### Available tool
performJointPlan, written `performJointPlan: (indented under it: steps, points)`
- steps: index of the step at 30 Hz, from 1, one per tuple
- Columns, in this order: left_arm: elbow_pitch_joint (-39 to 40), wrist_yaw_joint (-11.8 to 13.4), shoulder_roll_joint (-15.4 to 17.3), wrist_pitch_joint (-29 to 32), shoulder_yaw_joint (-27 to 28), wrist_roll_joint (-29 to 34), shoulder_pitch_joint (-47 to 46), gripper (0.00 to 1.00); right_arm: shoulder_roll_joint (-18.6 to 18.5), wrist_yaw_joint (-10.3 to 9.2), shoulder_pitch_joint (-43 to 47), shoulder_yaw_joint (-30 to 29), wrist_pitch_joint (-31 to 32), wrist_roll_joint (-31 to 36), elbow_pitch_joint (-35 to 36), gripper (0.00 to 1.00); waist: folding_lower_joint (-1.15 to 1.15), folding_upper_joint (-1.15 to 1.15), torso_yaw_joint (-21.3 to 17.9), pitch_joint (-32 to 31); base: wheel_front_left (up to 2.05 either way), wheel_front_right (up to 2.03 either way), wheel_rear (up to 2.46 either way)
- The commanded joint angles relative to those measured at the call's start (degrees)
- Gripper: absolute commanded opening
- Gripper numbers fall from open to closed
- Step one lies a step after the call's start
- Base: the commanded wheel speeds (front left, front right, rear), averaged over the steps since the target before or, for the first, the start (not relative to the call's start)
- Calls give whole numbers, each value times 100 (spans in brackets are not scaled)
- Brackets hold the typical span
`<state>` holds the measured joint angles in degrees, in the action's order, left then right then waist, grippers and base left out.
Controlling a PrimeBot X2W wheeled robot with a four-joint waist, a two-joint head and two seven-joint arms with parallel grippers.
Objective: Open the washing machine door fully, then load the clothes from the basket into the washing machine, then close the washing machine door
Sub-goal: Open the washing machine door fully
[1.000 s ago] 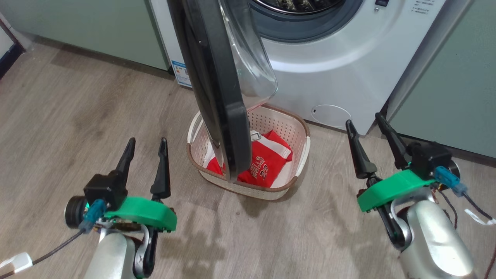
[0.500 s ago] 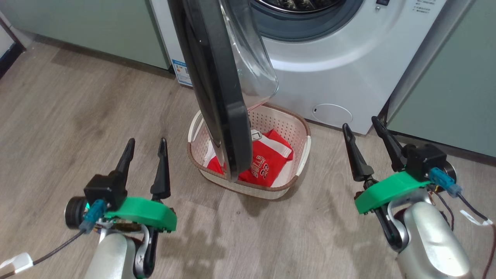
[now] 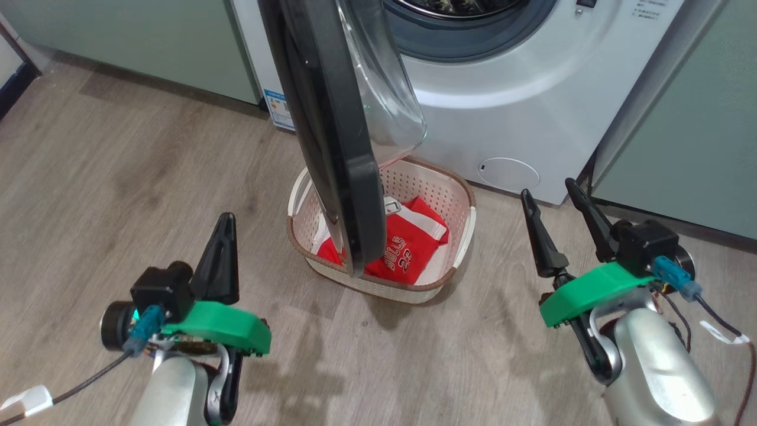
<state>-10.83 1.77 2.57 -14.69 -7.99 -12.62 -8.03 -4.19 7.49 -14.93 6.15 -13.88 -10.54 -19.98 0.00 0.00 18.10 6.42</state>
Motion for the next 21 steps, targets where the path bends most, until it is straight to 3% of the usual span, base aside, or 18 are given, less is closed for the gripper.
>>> performJointPlan:
  steps: [1,11,21]
  points:
    - [158,35,105,-31,151,-18,-116,0,50,0,-222,118,-64,41,161,100,0,0,5,5,0,0,0]
    - [464,144,139,-31,278,46,-212,0,46,0,-227,103,-54,48,173,100,0,0,33,12,0,0,0]
    - [2164,291,378,-31,587,451,-1031,0,64,0,-166,101,-56,42,194,100,0,0,48,-91,0,0,0]
